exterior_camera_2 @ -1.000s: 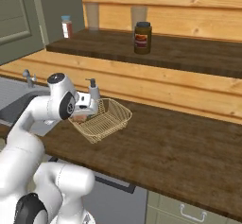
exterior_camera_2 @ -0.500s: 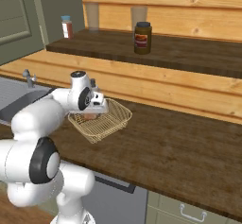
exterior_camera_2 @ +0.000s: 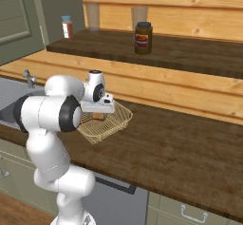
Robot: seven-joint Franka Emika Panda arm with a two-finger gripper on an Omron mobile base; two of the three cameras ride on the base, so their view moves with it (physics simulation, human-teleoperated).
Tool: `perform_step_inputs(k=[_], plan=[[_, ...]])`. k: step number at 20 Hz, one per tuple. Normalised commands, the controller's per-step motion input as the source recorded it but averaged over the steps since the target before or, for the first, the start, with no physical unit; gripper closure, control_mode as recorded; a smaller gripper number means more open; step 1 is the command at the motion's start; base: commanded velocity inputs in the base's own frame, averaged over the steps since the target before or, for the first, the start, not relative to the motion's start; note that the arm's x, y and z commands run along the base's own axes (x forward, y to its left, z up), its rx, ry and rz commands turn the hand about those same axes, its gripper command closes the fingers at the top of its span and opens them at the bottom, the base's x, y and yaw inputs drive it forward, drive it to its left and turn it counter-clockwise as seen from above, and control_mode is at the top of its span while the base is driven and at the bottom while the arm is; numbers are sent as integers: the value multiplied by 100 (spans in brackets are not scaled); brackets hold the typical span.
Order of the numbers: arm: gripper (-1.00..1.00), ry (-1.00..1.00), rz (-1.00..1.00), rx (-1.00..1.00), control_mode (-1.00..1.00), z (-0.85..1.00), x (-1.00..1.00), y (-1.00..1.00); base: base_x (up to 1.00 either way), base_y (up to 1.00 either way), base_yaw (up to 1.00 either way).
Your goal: Open the cabinet, pick up the bread from the cabinet and place it in the basket. Then move the basket to the dining counter.
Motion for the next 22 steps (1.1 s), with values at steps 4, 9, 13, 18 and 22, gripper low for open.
perform_step_inputs(k=[4, 9, 13, 18, 22], plan=[[100, 9, 0, 0, -100, -66, 51, 0, 0, 0, 0], [100, 0, 0, 0, -100, -67, 21, 0, 0, 0, 0], [100, -2, 0, 0, -100, -30, 10, 0, 0, 0, 0], [-100, -1, 0, 0, -100, -5, 0, 0, 0, 0, 0], [-100, -15, 0, 0, -100, 2, -6, 0, 0, 0, 0]])
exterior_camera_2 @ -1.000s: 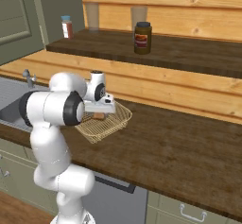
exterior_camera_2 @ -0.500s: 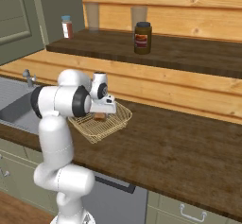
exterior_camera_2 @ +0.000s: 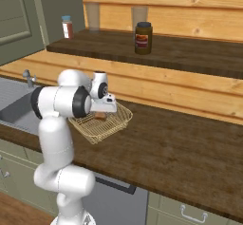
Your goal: Open the cabinet, pick up the bread from the cabinet and place it in the basket. Then move the basket to the dining counter.
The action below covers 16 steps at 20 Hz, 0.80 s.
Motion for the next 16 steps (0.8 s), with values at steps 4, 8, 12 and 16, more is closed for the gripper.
perform_step_inputs(k=[4, 8, 12, 16], plan=[[-100, -3, -5, 0, -100, 16, -1, 0, 0, 0, 0], [-100, -6, 0, 0, -100, 24, -3, 0, 0, 0, 0], [-100, -19, 0, 0, -100, 46, -32, 0, 0, 0, 0], [-100, -38, -13, 0, -100, 52, -86, -1, 0, 0, 0]])
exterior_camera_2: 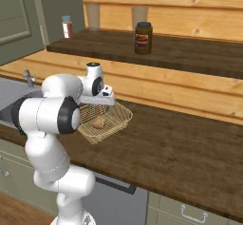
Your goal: Open the cabinet, pick up the bread from the cabinet and place it in the basket. Then move the basket to the dining counter.
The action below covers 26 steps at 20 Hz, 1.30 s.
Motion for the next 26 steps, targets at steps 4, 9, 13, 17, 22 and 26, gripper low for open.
perform_step_inputs(k=[4, 9, 13, 17, 22, 26], plan=[[-100, -36, -33, 5, -100, 37, -94, -29, 0, 0, 0], [-100, -27, -39, 11, -100, 25, -90, -36, 0, 0, 0], [-100, -8, -34, 17, -100, 51, -56, -36, 0, 0, 0], [-100, 2, -26, 22, -100, 73, -33, -34, 0, 0, 0], [-100, 16, -17, 13, -100, 9, -15, -19, 0, 0, 0], [-100, 12, -5, 12, -100, -32, 0, -11, 0, 0, 0]])
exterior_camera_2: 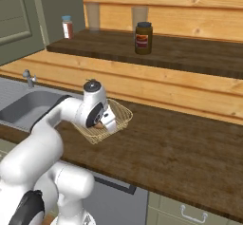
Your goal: Open the cabinet, pick up the bread from the cabinet and place it in the basket. Then move the basket to the dining counter.
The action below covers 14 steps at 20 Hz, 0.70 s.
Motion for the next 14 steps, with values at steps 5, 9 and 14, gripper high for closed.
perform_step_inputs(k=[5, 9, 14], plan=[[-100, 9, 0, 9, -100, -38, 8, 0, 0, 0, 0], [-100, 4, 0, 5, -100, -29, 16, 0, 0, 0, 0], [-100, 2, 1, 1, -100, -28, 23, 0, 0, 0, 0]])
